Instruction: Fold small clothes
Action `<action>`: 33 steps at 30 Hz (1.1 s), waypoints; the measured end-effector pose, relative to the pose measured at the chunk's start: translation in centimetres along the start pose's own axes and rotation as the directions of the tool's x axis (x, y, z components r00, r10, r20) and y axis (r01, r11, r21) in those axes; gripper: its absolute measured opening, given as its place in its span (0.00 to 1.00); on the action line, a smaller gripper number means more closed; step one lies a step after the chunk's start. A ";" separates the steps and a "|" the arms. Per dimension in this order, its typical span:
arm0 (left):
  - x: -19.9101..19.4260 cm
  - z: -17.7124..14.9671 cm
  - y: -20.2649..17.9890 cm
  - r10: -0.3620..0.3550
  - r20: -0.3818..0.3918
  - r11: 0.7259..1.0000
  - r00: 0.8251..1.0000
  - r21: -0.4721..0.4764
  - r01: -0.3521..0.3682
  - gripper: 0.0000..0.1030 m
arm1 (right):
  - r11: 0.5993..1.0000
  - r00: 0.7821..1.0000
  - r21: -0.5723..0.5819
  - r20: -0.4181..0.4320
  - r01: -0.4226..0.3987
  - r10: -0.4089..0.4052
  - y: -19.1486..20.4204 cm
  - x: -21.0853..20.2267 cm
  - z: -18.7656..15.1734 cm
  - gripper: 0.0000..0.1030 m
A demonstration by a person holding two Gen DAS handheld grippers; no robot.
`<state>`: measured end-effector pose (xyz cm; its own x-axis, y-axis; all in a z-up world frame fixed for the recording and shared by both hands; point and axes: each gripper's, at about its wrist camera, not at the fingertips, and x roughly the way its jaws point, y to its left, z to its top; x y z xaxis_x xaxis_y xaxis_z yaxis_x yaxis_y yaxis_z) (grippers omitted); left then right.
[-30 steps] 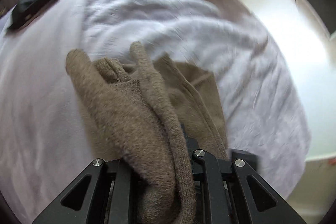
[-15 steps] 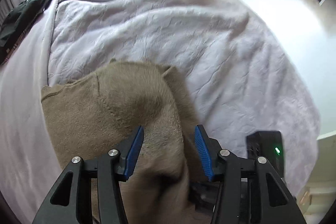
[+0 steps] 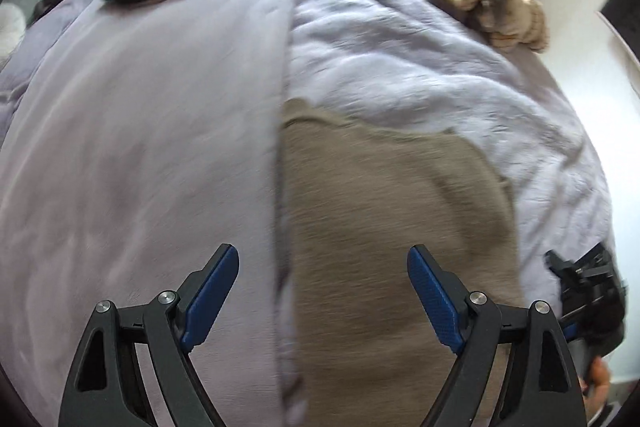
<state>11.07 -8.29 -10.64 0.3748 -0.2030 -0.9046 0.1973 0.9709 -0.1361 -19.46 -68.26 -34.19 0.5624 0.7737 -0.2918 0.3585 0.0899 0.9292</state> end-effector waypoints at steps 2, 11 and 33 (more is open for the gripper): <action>0.8 -0.4 0.7 0.019 -0.019 1.000 1.000 -0.010 -0.020 0.84 | 0.996 0.997 -0.060 -0.044 0.063 -0.066 2.2 3.0 0.5 0.68; 2.6 -1.2 2.0 0.042 -0.054 0.999 0.998 -0.028 -0.043 0.84 | 0.832 0.910 -0.441 -0.077 0.336 -0.408 8.7 9.4 3.2 0.15; 2.4 -1.8 -0.6 0.068 -0.030 0.989 0.997 0.137 -0.063 0.85 | 0.719 0.797 -0.351 0.190 0.600 -0.573 7.2 -1.5 1.0 0.25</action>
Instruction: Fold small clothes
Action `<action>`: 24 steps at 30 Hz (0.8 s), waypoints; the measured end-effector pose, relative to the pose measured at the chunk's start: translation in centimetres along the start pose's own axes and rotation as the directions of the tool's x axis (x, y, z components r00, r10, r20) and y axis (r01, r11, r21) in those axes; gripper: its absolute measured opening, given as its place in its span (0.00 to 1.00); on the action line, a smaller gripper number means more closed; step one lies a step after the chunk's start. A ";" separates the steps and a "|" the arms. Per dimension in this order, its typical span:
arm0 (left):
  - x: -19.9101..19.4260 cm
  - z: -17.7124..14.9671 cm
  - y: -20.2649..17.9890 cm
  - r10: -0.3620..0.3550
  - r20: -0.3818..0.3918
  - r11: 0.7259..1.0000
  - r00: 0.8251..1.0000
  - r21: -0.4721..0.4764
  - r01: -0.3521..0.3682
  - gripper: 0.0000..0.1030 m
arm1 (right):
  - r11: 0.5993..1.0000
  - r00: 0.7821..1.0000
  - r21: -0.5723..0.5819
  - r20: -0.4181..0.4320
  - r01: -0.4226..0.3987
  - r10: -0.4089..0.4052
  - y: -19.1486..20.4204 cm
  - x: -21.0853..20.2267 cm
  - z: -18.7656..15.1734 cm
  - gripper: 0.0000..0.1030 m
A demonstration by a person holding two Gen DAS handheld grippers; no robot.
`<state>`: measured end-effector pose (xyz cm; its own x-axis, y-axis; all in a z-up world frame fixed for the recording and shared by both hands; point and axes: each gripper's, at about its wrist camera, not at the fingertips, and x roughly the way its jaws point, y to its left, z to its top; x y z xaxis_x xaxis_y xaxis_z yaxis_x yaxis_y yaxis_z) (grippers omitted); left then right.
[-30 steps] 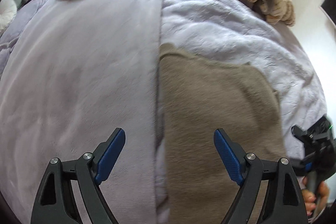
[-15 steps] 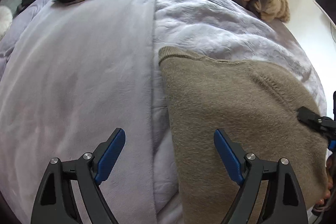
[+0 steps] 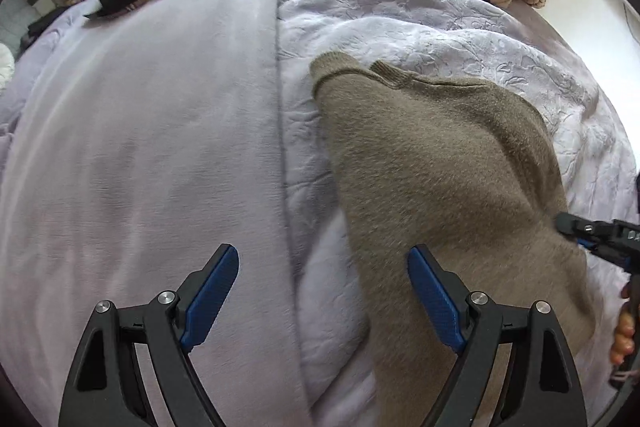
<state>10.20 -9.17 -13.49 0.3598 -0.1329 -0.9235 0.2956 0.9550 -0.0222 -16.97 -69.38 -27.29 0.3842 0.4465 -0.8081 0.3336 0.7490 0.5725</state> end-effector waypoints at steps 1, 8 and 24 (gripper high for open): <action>-0.4 -0.2 0.2 0.008 -0.002 1.000 1.000 0.000 -0.008 0.85 | 1.000 1.000 0.008 0.002 -0.014 0.014 -0.2 -0.7 -0.4 0.25; -2.1 -3.0 -0.3 -0.060 -0.051 0.998 0.997 0.022 0.061 0.85 | 0.994 0.994 -0.039 0.016 -0.105 0.106 1.1 -4.5 -4.5 0.25; 0.7 -10.0 -2.4 -0.032 -0.169 0.996 0.985 0.081 0.046 0.85 | 0.994 0.990 0.004 -0.093 0.105 -0.104 -2.2 -1.2 -9.7 0.13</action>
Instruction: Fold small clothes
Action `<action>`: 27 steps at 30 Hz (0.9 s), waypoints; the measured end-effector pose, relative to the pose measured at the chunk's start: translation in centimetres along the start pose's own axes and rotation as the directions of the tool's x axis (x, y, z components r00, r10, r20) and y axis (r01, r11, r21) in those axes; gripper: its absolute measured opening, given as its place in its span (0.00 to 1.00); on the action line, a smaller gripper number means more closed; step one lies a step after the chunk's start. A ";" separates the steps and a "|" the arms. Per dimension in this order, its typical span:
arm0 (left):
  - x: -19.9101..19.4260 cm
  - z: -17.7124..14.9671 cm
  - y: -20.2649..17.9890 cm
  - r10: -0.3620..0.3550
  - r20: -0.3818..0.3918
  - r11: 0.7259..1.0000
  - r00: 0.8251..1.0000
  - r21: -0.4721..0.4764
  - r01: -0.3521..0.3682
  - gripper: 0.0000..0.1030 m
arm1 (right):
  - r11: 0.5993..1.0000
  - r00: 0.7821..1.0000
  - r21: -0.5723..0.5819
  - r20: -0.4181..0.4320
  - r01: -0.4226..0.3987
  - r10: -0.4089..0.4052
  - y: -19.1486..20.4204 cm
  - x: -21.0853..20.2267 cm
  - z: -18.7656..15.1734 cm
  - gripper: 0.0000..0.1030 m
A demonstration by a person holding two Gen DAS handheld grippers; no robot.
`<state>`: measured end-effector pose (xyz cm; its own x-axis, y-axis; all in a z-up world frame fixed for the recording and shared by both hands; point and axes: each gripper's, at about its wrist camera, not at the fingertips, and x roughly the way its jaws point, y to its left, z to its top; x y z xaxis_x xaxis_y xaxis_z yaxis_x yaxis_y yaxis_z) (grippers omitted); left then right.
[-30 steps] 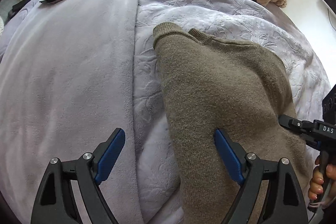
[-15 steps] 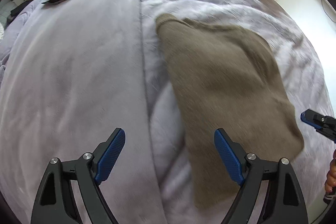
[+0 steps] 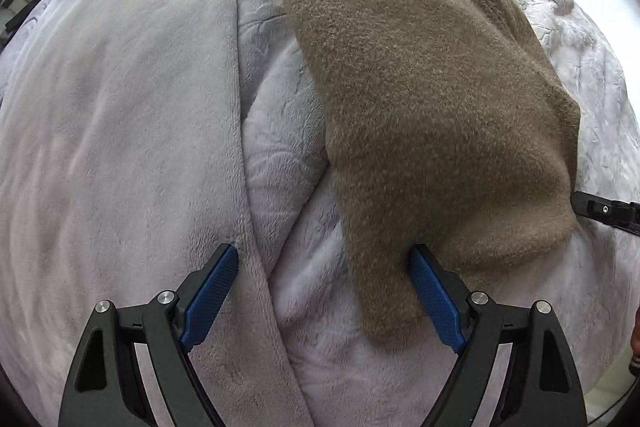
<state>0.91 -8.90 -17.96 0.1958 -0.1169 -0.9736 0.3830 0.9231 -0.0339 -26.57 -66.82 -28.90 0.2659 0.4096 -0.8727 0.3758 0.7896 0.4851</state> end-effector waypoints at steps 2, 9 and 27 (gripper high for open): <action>-0.2 -0.1 0.2 -0.004 -0.016 1.000 1.000 -0.019 0.004 0.85 | 0.997 0.999 0.066 -0.002 -0.034 0.034 -1.0 -0.3 -0.3 0.13; -2.4 0.1 1.6 -0.004 -0.007 0.995 1.000 -0.096 0.003 0.85 | 0.994 0.991 0.022 0.083 -0.109 0.107 0.6 -4.0 0.5 0.16; -3.5 2.4 3.7 -0.011 0.022 0.985 1.000 -0.174 0.015 0.85 | 0.996 0.998 0.066 0.022 -0.053 0.051 0.4 -0.1 3.5 0.27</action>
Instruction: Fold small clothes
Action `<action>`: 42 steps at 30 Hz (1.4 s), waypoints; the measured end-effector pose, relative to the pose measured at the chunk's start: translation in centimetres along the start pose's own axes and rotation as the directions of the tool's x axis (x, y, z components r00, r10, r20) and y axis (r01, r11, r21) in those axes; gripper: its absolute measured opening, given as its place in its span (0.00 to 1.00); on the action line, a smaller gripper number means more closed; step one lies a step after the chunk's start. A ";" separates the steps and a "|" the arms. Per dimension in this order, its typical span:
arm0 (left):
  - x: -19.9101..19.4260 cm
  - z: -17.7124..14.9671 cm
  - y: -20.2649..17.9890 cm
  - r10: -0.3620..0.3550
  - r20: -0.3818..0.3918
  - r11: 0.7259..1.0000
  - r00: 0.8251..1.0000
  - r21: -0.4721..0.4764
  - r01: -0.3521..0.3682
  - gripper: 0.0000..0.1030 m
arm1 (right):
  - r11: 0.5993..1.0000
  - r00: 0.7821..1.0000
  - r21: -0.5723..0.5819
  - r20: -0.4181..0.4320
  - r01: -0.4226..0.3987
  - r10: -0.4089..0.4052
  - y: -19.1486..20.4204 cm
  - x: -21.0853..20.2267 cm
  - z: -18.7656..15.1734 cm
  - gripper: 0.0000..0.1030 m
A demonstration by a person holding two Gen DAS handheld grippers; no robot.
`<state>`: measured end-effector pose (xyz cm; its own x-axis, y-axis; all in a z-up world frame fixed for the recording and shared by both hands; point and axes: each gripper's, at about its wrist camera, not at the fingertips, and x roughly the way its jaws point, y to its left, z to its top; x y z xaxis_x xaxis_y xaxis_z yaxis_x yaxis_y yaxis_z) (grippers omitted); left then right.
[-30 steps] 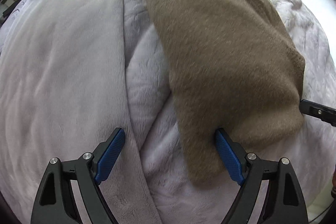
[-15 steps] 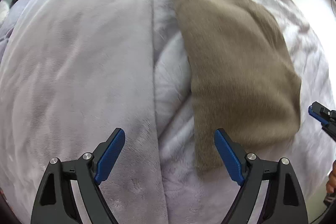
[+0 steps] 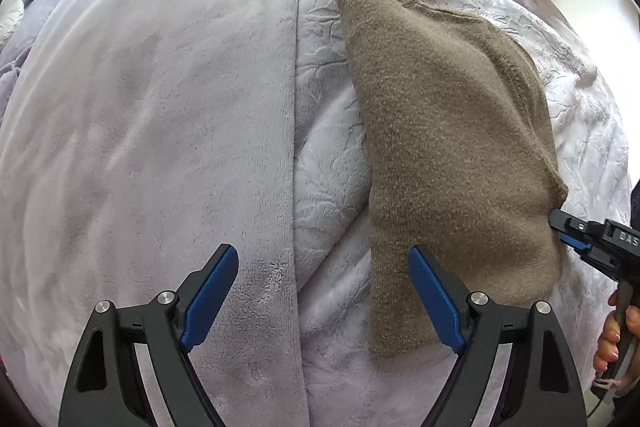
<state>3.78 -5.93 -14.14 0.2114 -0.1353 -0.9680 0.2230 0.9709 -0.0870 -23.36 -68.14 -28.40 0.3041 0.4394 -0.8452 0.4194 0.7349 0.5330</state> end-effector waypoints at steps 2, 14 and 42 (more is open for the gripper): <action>0.1 -0.1 0.0 0.000 -0.004 1.000 1.000 0.000 0.000 0.85 | 1.000 1.000 0.005 -0.004 -0.007 0.007 0.0 -0.7 -0.1 0.30; 0.8 0.8 -0.8 -0.005 -0.013 1.000 1.000 0.001 0.005 0.85 | 0.999 0.999 0.026 -0.009 -0.034 0.034 -1.4 -1.9 -0.7 0.43; 2.8 6.9 -0.5 -0.150 -0.008 0.984 0.989 -0.093 0.149 1.00 | 0.994 0.995 -0.033 0.001 -0.103 0.103 -0.1 -1.4 3.8 0.64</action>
<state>10.86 -8.13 -15.14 0.1682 -0.2783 -0.9456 0.1621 0.9541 -0.2520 -20.55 -70.74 -27.14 0.3463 0.5125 -0.7857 0.3576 0.7022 0.6157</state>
